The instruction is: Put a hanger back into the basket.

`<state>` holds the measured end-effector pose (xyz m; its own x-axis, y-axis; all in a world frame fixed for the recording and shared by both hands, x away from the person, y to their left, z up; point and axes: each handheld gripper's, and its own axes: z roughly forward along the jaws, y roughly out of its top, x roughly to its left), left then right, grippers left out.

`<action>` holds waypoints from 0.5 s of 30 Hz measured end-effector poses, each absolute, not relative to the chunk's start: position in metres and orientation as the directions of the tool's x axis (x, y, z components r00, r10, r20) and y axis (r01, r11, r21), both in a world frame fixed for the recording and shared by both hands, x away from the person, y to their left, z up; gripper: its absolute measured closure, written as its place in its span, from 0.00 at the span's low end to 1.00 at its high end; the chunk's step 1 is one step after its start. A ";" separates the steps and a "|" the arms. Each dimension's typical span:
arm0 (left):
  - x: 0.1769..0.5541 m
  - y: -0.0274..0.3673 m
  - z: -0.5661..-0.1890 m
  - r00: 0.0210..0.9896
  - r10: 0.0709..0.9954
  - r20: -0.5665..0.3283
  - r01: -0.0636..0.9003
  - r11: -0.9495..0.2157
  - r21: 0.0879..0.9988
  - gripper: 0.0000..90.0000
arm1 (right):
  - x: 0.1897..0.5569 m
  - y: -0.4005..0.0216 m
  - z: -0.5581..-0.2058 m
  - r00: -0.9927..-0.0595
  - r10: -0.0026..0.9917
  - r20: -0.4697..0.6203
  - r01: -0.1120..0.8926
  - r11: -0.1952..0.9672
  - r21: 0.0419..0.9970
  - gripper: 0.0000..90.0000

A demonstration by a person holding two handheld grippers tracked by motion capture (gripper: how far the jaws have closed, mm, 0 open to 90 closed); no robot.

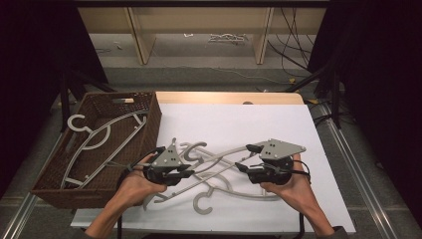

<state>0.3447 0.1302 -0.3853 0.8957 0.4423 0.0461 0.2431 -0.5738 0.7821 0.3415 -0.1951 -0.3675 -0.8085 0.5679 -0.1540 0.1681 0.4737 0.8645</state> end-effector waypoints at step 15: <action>0.355 0.155 -0.379 0.842 0.530 -0.097 0.363 -0.427 0.828 0.88 | 0.325 -0.199 -0.375 -0.778 0.622 -0.094 0.194 0.380 0.904 0.30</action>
